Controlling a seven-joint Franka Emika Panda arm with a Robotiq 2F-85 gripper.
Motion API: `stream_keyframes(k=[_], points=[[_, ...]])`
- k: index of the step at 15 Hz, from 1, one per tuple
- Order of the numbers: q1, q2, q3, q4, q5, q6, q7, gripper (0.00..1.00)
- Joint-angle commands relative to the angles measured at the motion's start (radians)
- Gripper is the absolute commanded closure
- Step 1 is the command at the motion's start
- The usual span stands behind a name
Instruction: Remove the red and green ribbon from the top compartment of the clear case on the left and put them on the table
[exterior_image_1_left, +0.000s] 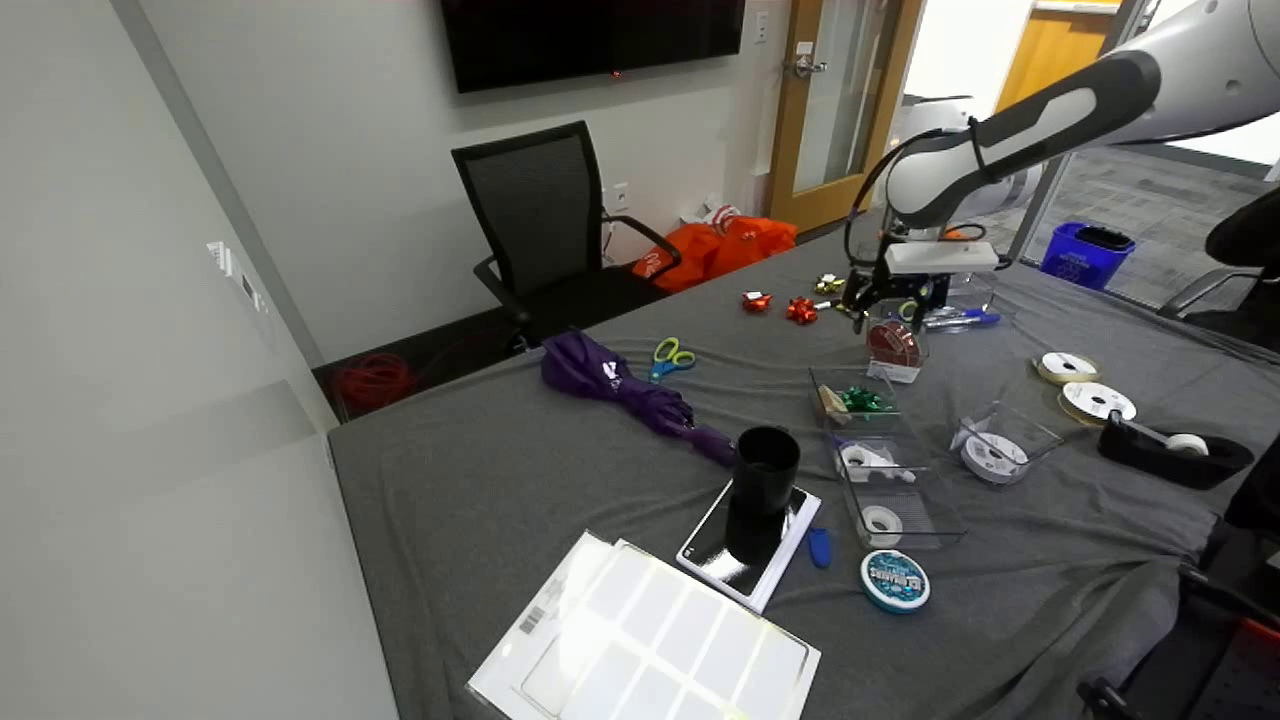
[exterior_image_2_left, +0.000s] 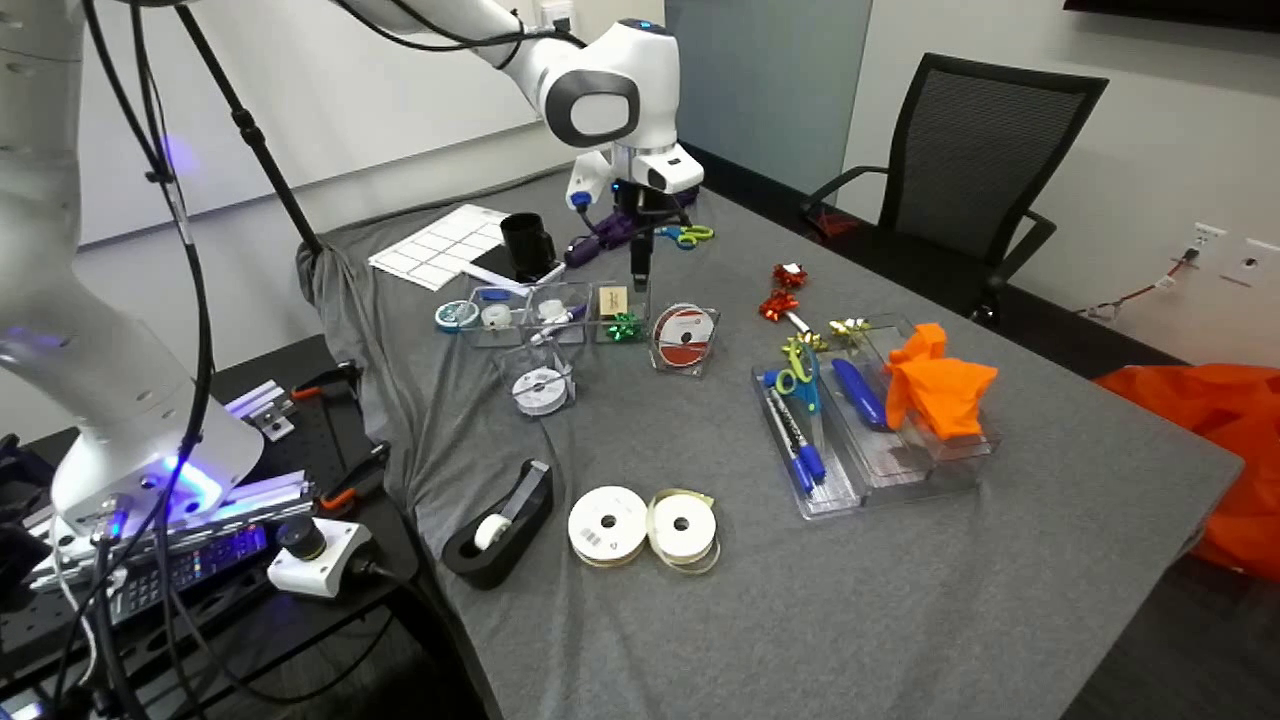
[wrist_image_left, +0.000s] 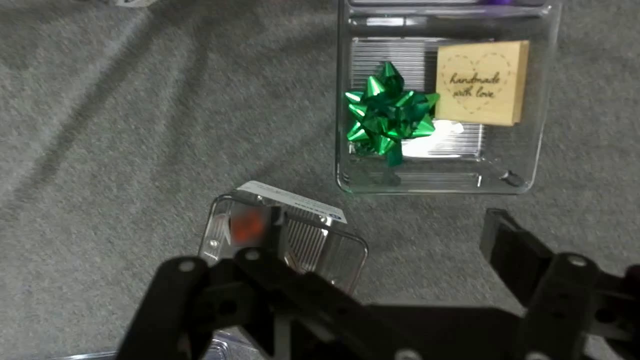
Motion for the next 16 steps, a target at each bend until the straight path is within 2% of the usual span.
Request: stream_keyframes(k=[1, 7, 13, 16], points=[[0.024, -0.078, -0.018, -0.111, -0.045, 0.016, -0.024, 0.00], [0.001, -0.033, 0.031, -0.103, 0.023, 0.058, -0.102, 0.00], [0.008, 0.043, 0.037, -0.079, 0.028, 0.124, -0.108, 0.00], [-0.010, 0.082, 0.061, -0.066, 0.069, 0.158, -0.128, 0.00]])
